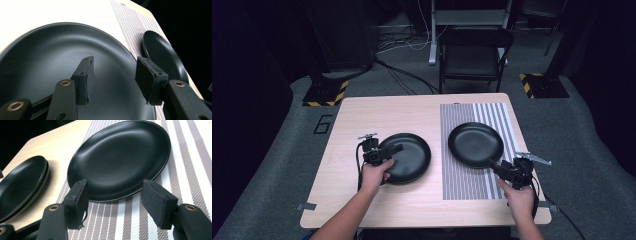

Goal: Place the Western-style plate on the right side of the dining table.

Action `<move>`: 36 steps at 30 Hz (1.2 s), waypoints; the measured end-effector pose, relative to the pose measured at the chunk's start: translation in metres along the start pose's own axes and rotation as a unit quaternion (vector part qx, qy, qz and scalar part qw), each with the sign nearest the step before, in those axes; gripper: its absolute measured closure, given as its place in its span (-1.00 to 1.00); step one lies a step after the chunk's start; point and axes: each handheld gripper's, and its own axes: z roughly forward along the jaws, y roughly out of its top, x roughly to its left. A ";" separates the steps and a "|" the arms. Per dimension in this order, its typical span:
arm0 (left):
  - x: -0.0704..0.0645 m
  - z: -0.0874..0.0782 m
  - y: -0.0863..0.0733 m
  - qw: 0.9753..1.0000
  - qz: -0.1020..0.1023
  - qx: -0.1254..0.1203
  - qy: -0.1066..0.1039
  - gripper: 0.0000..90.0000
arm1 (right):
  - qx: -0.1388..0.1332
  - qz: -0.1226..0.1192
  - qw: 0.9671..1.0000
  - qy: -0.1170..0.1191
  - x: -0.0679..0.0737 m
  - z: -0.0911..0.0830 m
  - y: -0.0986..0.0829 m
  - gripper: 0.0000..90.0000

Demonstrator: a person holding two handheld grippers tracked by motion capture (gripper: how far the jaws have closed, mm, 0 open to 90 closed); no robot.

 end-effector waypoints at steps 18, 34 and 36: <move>0.044 -0.055 -0.008 0.997 0.071 -0.002 0.028 0.07 | 0.010 -0.037 0.999 0.008 0.010 -0.004 -0.008 -0.19; 0.088 -0.088 -0.023 0.987 0.142 0.011 0.074 -0.03 | 0.024 -0.106 0.994 -0.008 -0.003 0.001 -0.017 -0.19; 0.093 -0.089 -0.024 0.985 0.153 0.016 0.078 -0.09 | 0.029 -0.107 0.994 -0.004 -0.005 0.004 -0.021 -0.18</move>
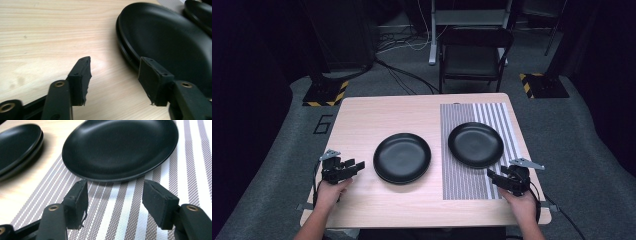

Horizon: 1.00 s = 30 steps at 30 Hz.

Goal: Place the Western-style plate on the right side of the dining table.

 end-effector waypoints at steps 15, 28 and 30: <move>0.001 0.010 -0.006 0.993 0.108 0.045 0.025 -0.23 | 0.010 -0.004 1.000 -0.002 -0.011 0.002 -0.013 -0.35; 0.003 0.019 -0.006 0.992 0.100 0.060 0.038 -0.29 | 0.025 0.011 0.999 -0.026 -0.026 0.003 -0.022 -0.42; 0.003 0.019 -0.006 0.992 0.099 0.061 0.039 -0.31 | 0.024 0.012 0.999 -0.027 -0.026 0.003 -0.022 -0.43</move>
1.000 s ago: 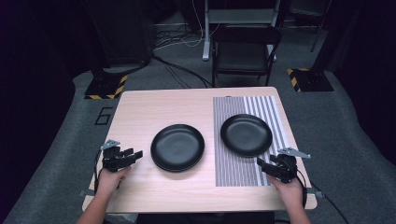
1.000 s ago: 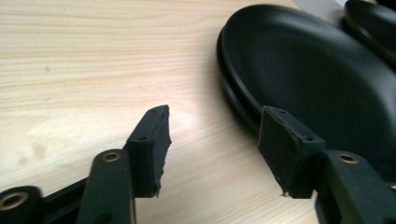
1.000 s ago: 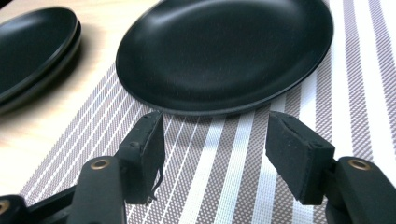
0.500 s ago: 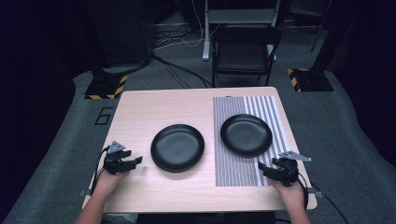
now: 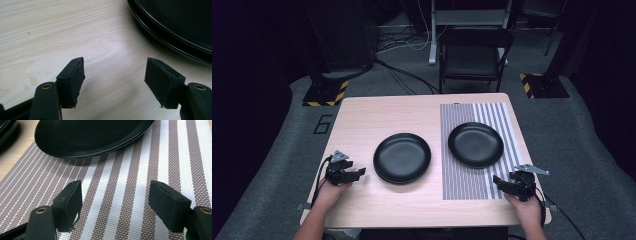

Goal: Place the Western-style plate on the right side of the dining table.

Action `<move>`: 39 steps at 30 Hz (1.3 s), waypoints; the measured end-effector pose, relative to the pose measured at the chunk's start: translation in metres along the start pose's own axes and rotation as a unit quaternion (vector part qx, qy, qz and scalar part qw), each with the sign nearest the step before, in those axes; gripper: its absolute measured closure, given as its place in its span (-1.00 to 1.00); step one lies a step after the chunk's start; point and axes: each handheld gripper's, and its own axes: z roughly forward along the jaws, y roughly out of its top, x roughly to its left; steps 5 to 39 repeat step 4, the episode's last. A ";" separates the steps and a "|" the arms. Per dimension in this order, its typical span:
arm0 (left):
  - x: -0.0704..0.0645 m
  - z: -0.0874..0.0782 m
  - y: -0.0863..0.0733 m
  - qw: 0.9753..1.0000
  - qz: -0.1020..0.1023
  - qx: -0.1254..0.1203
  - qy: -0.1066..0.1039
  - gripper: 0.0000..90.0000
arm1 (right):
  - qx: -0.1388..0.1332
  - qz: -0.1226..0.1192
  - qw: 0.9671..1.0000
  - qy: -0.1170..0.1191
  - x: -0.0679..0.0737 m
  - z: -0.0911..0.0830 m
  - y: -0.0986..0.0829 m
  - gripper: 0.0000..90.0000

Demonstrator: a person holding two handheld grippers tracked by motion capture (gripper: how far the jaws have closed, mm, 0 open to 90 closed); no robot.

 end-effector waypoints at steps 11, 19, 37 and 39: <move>0.004 0.000 0.000 1.000 -0.010 -0.004 0.004 -0.34 | 0.001 -0.005 1.000 -0.006 -0.002 0.001 0.000 -0.46; 0.004 0.000 0.000 1.000 -0.010 -0.004 0.004 -0.34 | 0.001 -0.005 1.000 -0.006 -0.002 0.001 0.000 -0.46; 0.004 0.000 0.000 1.000 -0.010 -0.004 0.004 -0.34 | 0.001 -0.005 1.000 -0.006 -0.002 0.001 0.000 -0.46; 0.004 0.000 0.000 1.000 -0.010 -0.004 0.004 -0.34 | 0.001 -0.005 1.000 -0.006 -0.002 0.001 0.000 -0.46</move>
